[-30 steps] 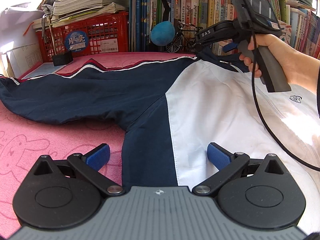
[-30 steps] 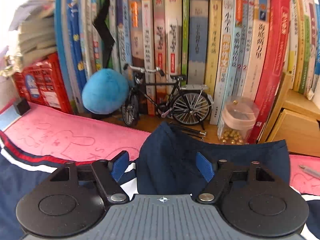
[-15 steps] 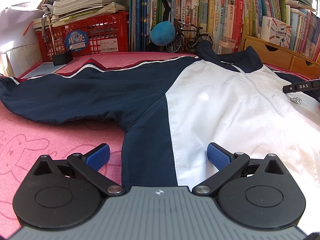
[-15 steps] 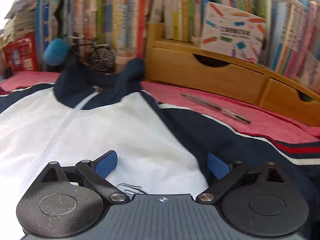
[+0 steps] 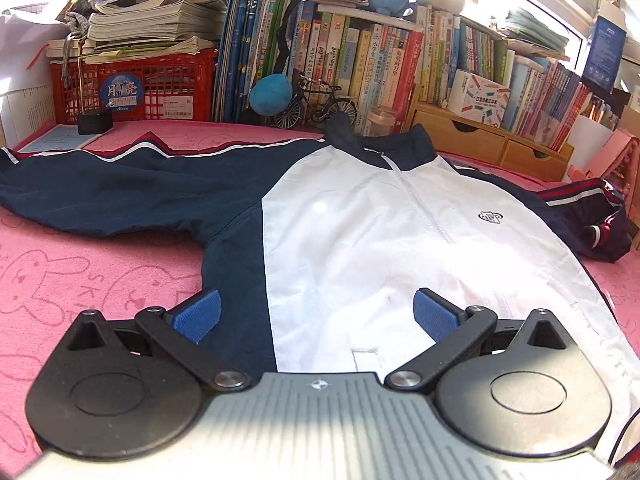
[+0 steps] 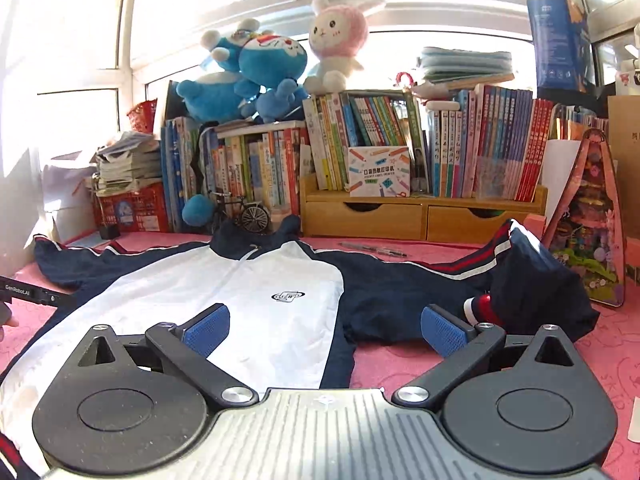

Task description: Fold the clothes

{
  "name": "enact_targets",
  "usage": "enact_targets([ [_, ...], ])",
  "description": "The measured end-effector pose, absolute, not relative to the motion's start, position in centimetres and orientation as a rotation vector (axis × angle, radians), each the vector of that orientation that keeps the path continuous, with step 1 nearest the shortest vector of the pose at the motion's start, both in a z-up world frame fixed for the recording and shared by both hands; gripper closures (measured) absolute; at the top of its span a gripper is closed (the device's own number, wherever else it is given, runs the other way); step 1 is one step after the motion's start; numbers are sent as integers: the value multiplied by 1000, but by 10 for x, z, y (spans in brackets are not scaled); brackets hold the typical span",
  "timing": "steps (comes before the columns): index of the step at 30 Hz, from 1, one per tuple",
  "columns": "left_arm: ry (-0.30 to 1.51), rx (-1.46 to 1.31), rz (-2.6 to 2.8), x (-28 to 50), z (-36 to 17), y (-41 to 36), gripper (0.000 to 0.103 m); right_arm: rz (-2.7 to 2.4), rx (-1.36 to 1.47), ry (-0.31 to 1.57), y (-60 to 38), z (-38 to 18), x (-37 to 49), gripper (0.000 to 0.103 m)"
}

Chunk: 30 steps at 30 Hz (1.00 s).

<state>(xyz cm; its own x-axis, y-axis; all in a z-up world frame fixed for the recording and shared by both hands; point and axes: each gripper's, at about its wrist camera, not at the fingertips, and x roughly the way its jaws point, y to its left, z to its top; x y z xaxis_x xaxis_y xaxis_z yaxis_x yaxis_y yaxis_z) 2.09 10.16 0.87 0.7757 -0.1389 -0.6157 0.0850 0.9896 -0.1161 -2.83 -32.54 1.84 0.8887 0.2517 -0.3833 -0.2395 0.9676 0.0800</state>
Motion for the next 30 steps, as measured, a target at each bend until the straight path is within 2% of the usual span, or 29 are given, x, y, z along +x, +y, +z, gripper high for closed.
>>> enact_targets([
  [7, 711, 99, -86, -70, 5, 86, 0, 254, 43, 496, -317, -8, -102, 0],
  [13, 788, 57, -98, -110, -9, 94, 0, 225, 79, 501, -302, -29, -136, 0],
  [21, 960, -505, -192, -104, -67, 116, 0, 170, 101, 537, -282, -44, -120, 0],
  [24, 950, -546, -171, -101, -75, 115, 1, 170, 139, 591, -274, -51, -110, 1],
  [25, 938, -526, -177, -102, -72, 113, 8, 168, 151, 597, -273, -53, -109, 0],
  [27, 938, -494, -236, -105, -63, 109, 41, 173, 190, 574, -275, -54, -110, 3],
  [29, 939, -453, -252, -108, -51, 108, 48, 190, 266, 567, -281, -53, -112, 7],
  [30, 927, -423, -254, -110, -45, 106, 55, 205, 287, 573, -283, -52, -113, 16],
])
